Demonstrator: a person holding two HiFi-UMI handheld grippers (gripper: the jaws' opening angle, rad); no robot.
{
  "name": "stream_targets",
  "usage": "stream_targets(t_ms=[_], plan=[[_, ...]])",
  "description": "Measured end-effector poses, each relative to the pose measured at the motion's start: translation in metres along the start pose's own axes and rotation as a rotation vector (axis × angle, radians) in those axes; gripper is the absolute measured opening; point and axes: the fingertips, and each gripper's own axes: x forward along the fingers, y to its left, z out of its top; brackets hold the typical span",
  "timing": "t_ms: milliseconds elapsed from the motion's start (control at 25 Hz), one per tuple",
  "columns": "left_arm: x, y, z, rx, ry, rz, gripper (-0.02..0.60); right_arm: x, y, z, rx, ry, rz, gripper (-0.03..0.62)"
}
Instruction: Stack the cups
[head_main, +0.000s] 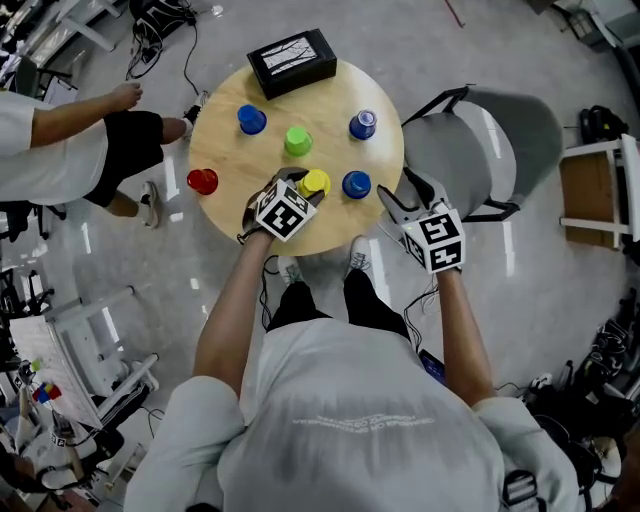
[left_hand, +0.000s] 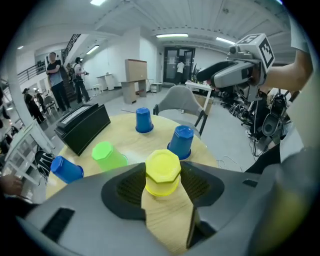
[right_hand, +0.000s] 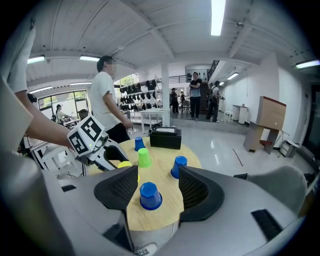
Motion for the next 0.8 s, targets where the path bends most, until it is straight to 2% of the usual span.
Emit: stream_targets(t_ms=[280,800], plan=[[0.029,-0.016,0.001,0.072,0.068,-0.021,0.233,-0.003,-0.008,-0.016,0.011,0.018,0.015,0.264],[0.040,-0.023,0.011,0.022,0.052,-0.055,0.244,-0.006,-0.023,-0.024,0.017,0.026,0.022,0.264]])
